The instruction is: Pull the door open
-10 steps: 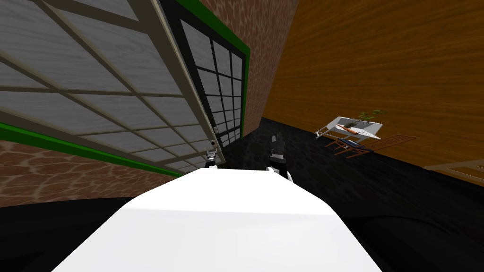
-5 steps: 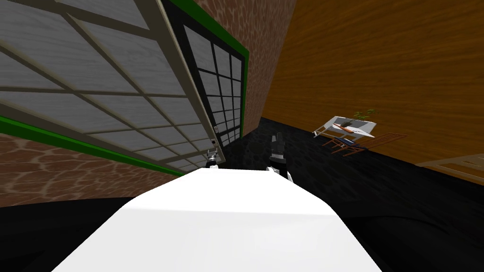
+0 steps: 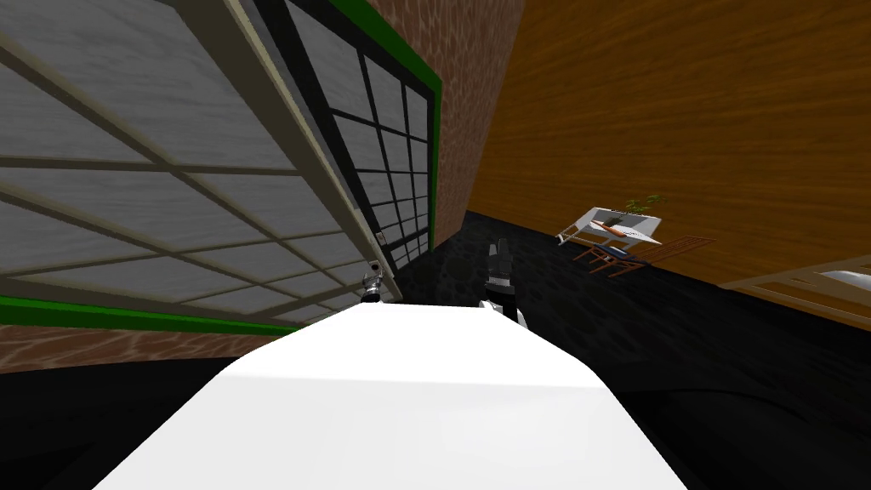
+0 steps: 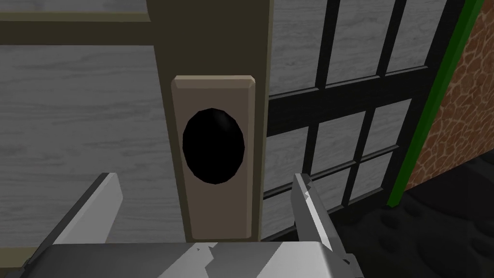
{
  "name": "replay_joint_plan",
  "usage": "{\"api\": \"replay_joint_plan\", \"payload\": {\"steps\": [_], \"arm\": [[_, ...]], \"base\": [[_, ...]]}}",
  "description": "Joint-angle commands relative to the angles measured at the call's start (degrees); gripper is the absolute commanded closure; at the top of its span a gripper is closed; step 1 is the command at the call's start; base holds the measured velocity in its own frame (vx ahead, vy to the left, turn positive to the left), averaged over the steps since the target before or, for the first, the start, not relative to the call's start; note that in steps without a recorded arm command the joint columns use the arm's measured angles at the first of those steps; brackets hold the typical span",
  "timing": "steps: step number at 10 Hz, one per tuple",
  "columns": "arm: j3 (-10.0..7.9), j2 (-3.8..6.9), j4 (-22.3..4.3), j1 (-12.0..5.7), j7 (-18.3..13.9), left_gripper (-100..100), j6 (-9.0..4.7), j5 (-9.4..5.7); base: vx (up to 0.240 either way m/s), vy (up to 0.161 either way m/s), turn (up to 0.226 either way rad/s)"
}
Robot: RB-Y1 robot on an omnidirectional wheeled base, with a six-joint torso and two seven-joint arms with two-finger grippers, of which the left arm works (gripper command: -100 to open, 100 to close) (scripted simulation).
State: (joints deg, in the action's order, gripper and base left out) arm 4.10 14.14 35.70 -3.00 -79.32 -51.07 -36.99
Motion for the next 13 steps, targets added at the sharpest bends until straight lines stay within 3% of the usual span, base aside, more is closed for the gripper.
{"api": "replay_joint_plan", "payload": {"steps": [1, 2, 3, 4, 9, 13], "arm": [[-0.29, 1.82, -0.13, 0.77, -1.85, -100, -0.08, -0.39], [-0.40, 2.68, -0.35, 1.17, -2.77, -100, -0.28, -0.55], [-0.27, 1.89, -0.11, 1.17, -1.95, -100, -0.40, -0.39], [-0.27, 1.89, -0.11, 1.17, -1.95, 100, -0.40, -0.39], [-0.27, 1.89, -0.11, 1.17, -1.95, 100, -0.40, -0.39], [2.24, 3.06, 0.65, 1.78, -4.52, 100, -0.18, 0.87]], "base": [[0.206, -0.002, -0.112], [0.215, 0.036, -0.087], [0.099, 0.026, -0.017], [-0.015, -0.006, 0.016], [-0.018, -0.004, -0.002], [-0.166, 0.006, -0.068]]}}
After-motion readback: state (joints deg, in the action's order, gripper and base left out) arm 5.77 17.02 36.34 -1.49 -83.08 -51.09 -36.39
